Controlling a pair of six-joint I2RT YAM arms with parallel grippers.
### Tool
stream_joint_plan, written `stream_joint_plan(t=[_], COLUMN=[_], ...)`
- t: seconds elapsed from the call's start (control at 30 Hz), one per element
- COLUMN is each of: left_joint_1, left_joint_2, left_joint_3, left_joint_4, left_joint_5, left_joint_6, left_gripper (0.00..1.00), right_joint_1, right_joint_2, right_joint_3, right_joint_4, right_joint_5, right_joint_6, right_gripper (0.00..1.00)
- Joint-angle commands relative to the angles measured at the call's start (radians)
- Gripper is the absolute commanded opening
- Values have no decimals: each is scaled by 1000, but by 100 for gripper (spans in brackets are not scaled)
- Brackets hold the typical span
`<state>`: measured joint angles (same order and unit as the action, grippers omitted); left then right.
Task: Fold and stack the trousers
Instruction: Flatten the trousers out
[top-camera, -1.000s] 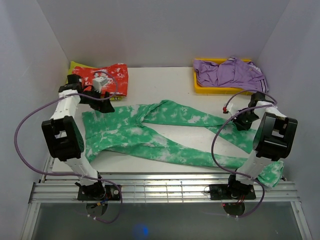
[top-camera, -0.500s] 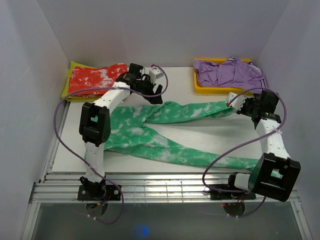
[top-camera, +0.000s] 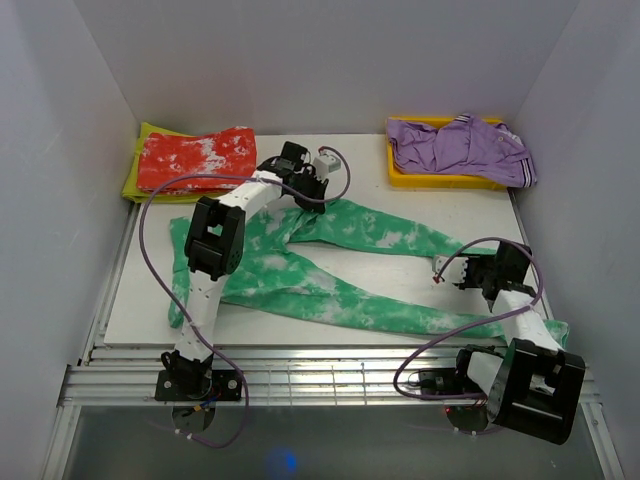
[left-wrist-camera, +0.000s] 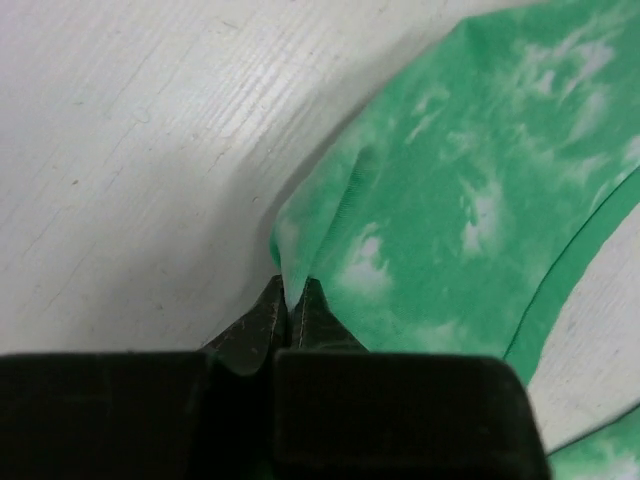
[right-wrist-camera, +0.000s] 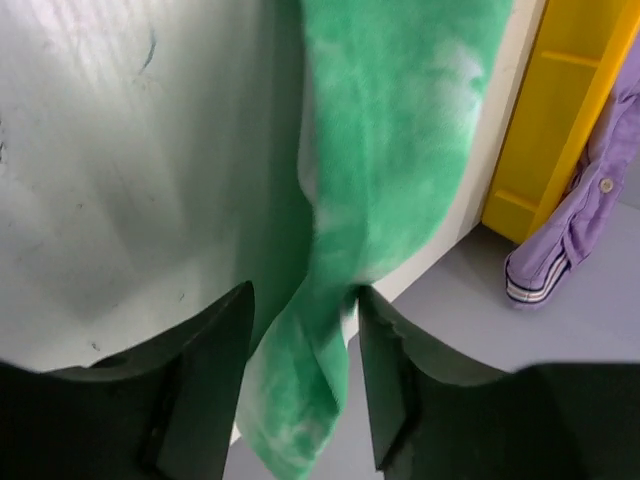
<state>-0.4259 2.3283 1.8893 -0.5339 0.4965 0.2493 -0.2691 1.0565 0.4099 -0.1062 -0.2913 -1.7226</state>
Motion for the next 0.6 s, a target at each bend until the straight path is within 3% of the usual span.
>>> stream_joint_plan(t=[0.0,0.03,0.07,0.23,0.37,0.47,0.57], left_joint_1=[-2,-4,-7,-56,-146,-246,-332], left_joint_2=[-218,-272,-329,-675,-910,-1068,-1141], left_joint_3=[-31,-115,-165,-470,-859,-1112,-1249], left_joint_4=[63,96,113,130,189,288,348], left_joint_5=[14,37,65,79,-4,-128,-232], left_joint_6=[18,56,74,275,512,658,726], left_gripper=[0,0,0,0,0,0,0], right_joint_1=[-10,-27,-41,-192,-245,-245,-229], right_joint_2=[-16,-13,-1,97,245,321,362], right_joint_3=[-22,-1,19,318,706,837,865], right_joint_4=[3,-3,-18,-298,-608,-812,-941], right_joint_5=[73,80,80,-21,-106,-147,-172], right_joint_6=[-62,-43,-37,38,135,130,68], right_gripper=[56,70,93,90,90,90,91])
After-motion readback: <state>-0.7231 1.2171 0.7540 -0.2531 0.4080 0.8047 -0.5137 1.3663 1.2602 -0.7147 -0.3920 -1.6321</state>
